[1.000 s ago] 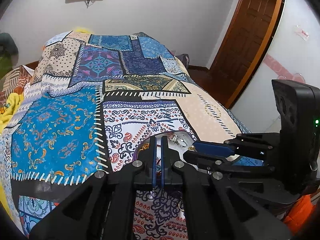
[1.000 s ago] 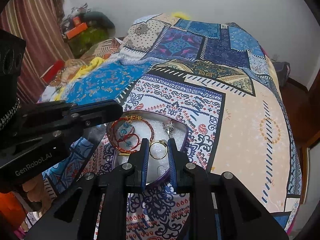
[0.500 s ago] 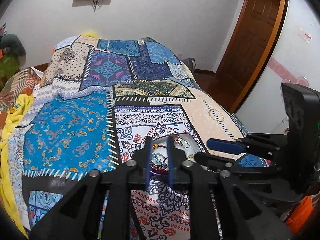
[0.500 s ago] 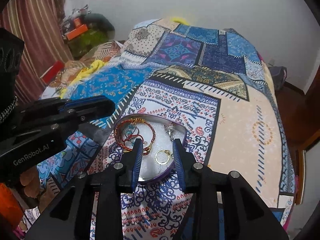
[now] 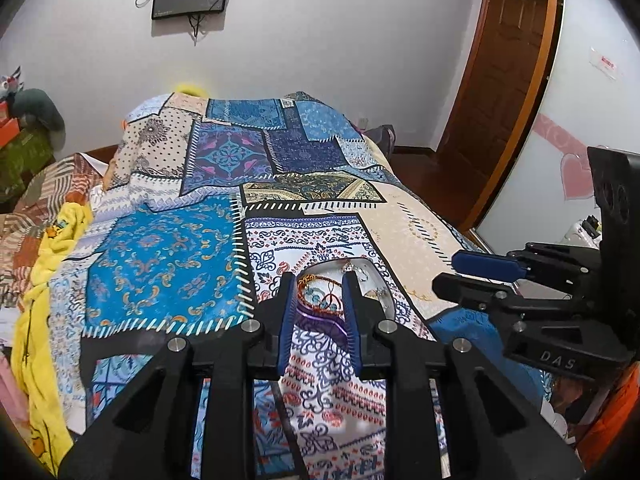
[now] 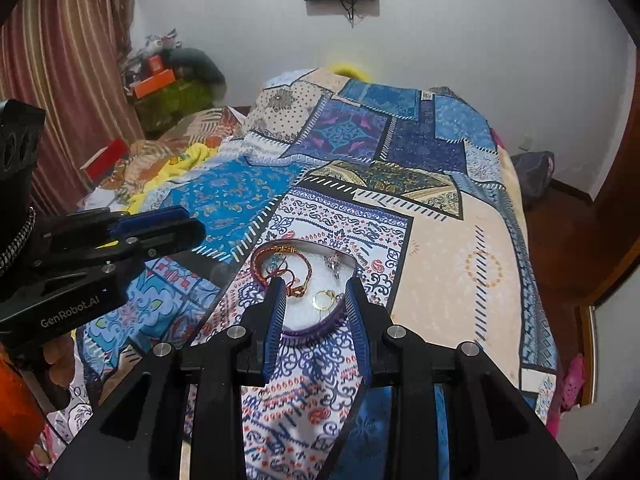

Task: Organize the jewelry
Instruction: 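Move the right tool back toward the gold ring beside the tin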

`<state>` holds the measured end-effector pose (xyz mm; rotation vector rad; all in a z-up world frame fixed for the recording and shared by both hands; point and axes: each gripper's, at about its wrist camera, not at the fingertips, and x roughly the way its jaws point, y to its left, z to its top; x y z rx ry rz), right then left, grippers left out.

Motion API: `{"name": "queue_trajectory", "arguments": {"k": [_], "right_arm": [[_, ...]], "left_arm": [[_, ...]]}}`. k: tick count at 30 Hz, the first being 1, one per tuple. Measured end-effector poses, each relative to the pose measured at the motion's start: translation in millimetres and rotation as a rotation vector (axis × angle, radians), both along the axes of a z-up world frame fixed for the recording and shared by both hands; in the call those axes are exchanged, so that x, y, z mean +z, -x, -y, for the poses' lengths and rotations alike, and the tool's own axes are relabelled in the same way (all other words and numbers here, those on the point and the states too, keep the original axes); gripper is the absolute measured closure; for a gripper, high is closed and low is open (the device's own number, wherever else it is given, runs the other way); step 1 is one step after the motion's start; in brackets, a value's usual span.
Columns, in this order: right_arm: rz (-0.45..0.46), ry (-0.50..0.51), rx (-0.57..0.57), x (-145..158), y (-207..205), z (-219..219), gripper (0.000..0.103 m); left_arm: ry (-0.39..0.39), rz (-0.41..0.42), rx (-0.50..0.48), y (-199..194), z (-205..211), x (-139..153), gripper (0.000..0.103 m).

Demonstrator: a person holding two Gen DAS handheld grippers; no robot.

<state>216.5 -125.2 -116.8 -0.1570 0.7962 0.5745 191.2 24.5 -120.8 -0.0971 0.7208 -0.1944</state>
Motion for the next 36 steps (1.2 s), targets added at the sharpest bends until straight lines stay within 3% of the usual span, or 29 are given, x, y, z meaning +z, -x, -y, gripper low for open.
{"name": "queue_trajectory", "arguments": {"k": [8, 10, 24, 31, 36], "right_arm": [[-0.015, 0.005, -0.014, -6, 16, 6, 0.070], [-0.032, 0.012, -0.015, -12, 19, 6, 0.070], [-0.182, 0.095, 0.046, -74, 32, -15, 0.070], [-0.141, 0.150, 0.081, -83, 37, -26, 0.070], [-0.136, 0.174, 0.104, -86, 38, -29, 0.089]], "left_arm": [[-0.018, -0.024, -0.009, 21, -1, 1, 0.079], [-0.028, -0.036, -0.019, 26, 0, -4, 0.074], [-0.026, -0.173, -0.021, 45, -1, -56, 0.071], [-0.004, -0.202, -0.027, 51, -3, -70, 0.071], [0.015, -0.219, -0.033, 50, -3, -75, 0.071]]}}
